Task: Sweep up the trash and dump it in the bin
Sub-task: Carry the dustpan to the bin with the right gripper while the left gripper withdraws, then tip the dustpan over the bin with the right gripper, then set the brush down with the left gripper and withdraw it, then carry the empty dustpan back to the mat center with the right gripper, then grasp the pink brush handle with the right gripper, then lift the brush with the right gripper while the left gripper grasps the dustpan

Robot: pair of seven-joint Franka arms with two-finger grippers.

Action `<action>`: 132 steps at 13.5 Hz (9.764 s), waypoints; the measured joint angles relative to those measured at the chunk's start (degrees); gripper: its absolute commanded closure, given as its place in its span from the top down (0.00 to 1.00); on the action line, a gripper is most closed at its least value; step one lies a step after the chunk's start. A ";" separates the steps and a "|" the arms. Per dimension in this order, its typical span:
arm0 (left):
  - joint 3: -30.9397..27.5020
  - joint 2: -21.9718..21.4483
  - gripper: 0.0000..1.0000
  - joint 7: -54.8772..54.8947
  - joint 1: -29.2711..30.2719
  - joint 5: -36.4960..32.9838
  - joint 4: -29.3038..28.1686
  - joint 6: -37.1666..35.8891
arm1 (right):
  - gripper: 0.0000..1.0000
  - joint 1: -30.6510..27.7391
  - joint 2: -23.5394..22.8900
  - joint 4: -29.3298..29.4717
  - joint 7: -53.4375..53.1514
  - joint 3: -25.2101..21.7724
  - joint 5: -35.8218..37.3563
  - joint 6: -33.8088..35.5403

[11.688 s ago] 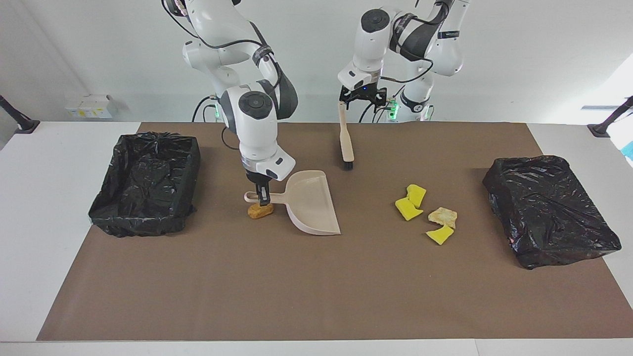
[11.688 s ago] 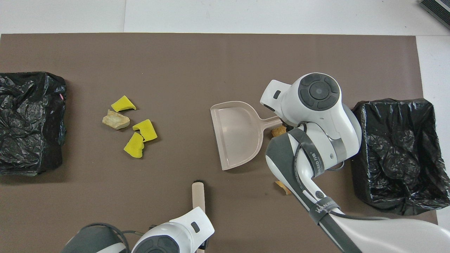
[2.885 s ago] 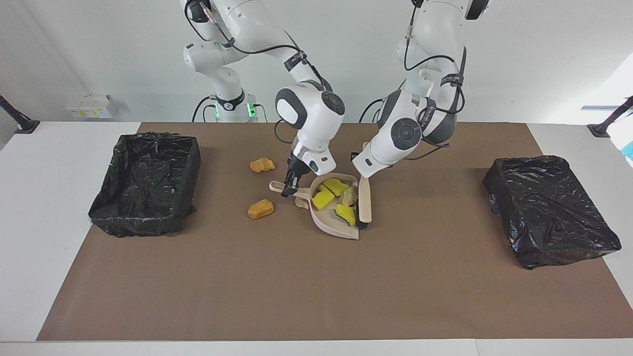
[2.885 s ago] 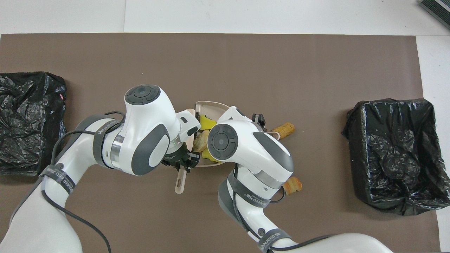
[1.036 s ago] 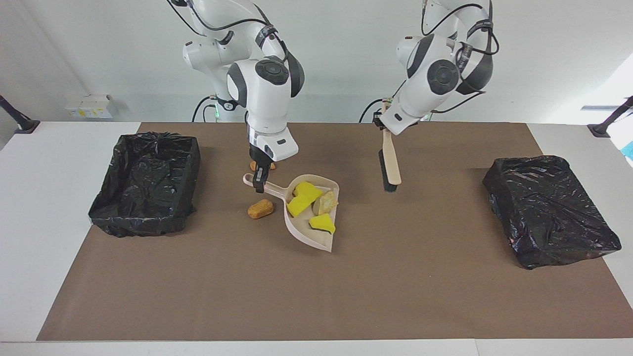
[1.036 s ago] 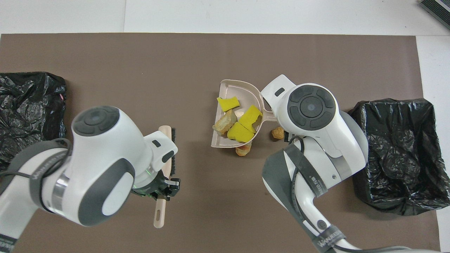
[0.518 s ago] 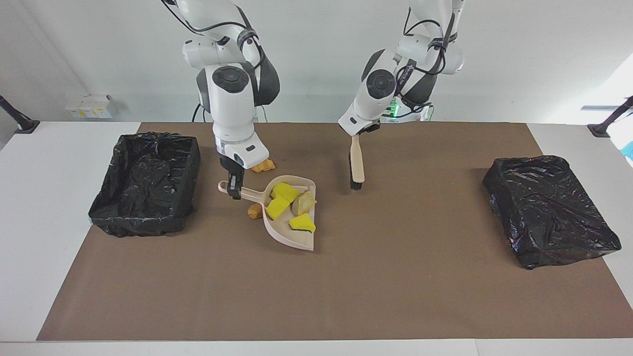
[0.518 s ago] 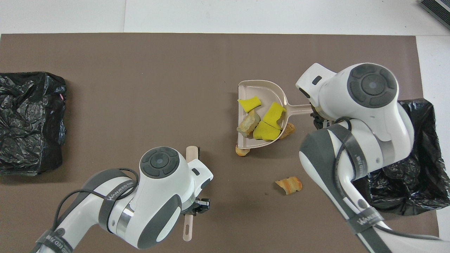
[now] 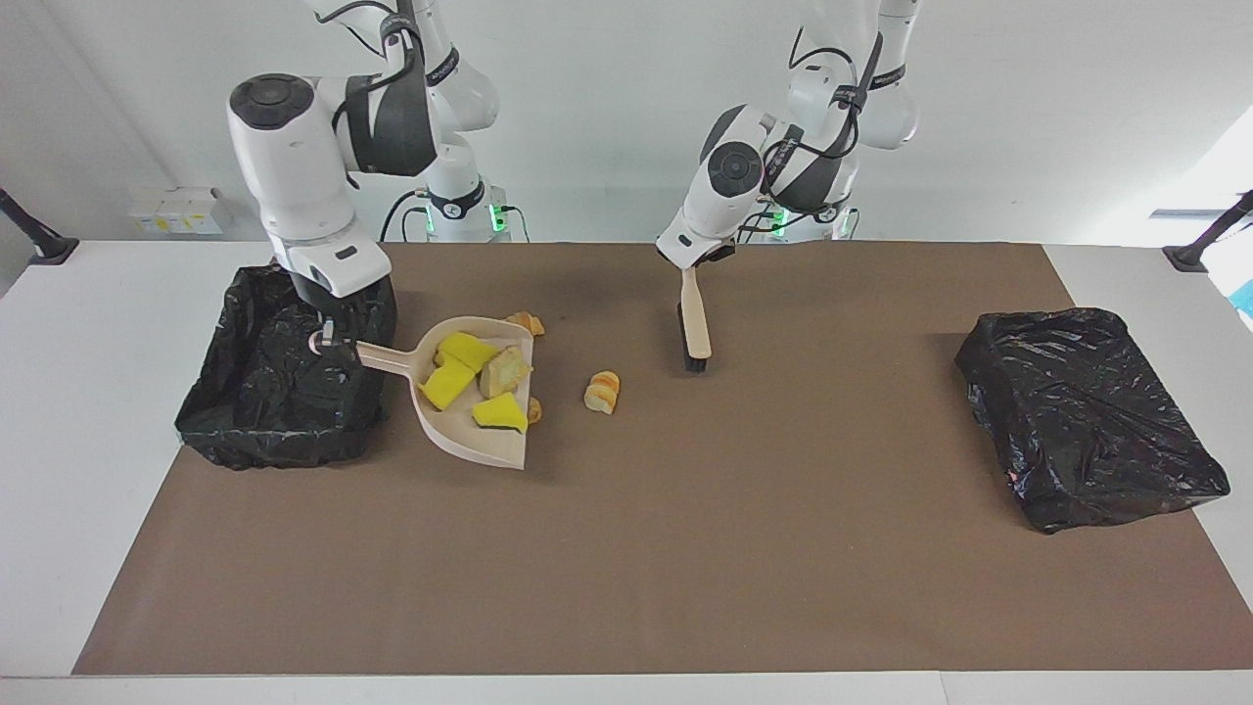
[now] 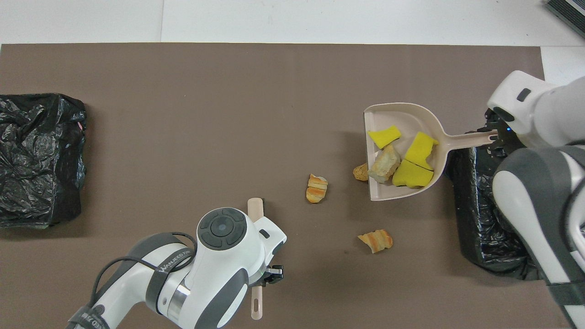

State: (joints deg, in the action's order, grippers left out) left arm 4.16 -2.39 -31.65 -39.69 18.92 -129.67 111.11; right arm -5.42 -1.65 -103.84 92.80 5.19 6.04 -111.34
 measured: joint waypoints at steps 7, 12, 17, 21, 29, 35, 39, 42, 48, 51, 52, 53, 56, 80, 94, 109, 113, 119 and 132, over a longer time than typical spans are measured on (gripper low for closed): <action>-0.13 1.21 0.46 -0.08 -1.20 0.01 -2.09 3.21 | 0.00 -19.42 2.31 -0.03 28.23 -0.58 -4.03 1.28; -0.52 1.55 1.00 -0.11 -1.20 0.02 -1.84 3.30 | 0.00 -25.34 3.77 0.02 34.14 -1.32 1.30 1.11; -2.04 1.02 1.00 -0.76 4.59 -1.79 3.14 1.73 | 0.00 -21.05 5.29 -1.71 18.71 -0.34 18.17 1.12; -2.55 0.79 1.00 1.73 15.62 -4.07 8.62 1.13 | 0.00 -16.80 6.30 -3.44 10.41 -0.23 26.94 3.23; -2.77 0.51 1.00 31.53 35.25 -11.51 15.96 -3.27 | 0.00 -13.56 10.69 -0.84 8.60 0.80 32.66 11.41; -2.43 -0.02 1.00 35.50 38.65 -16.42 28.75 -14.43 | 0.00 -13.45 10.92 0.33 2.32 3.81 27.65 11.89; -2.32 -0.31 1.00 35.49 38.65 -16.71 31.52 -16.59 | 0.00 -13.31 10.89 0.19 -11.14 4.01 17.86 12.54; -2.28 -0.38 1.00 35.47 38.64 -16.76 32.50 -16.62 | 0.00 -10.34 10.41 -0.46 -24.54 4.17 13.85 13.50; -2.37 -2.27 1.00 35.31 38.65 -16.77 36.55 -20.20 | 0.00 -2.22 7.03 -1.18 -58.35 4.56 3.48 13.55; -2.50 -2.34 1.00 35.32 38.65 -16.78 36.55 -21.74 | 0.00 4.44 4.52 -1.16 -75.59 4.76 0.06 11.94; -2.57 -2.34 1.00 35.32 38.65 -16.78 36.55 -21.89 | 0.00 7.29 3.61 -1.14 -81.58 4.80 -1.44 10.78; -2.57 -2.34 1.00 35.32 38.65 -16.78 36.55 -21.93 | 0.00 10.25 2.70 -1.10 -87.49 4.84 -2.54 9.49; -2.56 -2.34 1.00 35.32 38.65 -16.78 36.55 -21.98 | 0.00 19.36 -1.23 -0.96 -105.21 4.90 -3.30 2.93; -2.57 -2.34 1.00 35.32 38.65 -16.79 36.55 -22.01 | 1.00 33.98 -22.52 22.02 -141.94 4.15 -2.06 -0.83; -2.57 -2.34 1.00 35.32 38.65 -16.79 36.55 -22.01 | 0.98 49.78 -1.89 -18.59 -155.26 4.85 -6.05 -17.10; -2.57 -2.34 1.00 35.32 38.65 -16.79 36.55 -22.01 | 0.00 53.75 -3.49 -22.86 -157.49 4.82 -6.05 -21.42; -2.57 -2.34 1.00 35.32 38.65 -16.79 36.55 -22.01 | 0.00 53.91 -3.63 -21.83 -157.49 4.82 -6.05 -20.55; -2.48 -2.34 1.00 35.32 38.64 -16.79 36.55 -22.15 | 0.00 49.04 -0.01 -16.00 -157.52 3.94 -6.05 -5.55; 1.10 16.79 1.00 10.66 17.16 -14.09 36.12 8.84 | 0.00 22.41 4.71 -21.02 -128.76 3.39 2.44 2.63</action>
State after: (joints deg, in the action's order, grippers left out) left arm 5.26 14.40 -20.99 -22.53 4.83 -93.55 119.95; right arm 16.99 3.05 -124.87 -35.96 8.57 8.48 -108.71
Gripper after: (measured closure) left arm 0.000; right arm 0.740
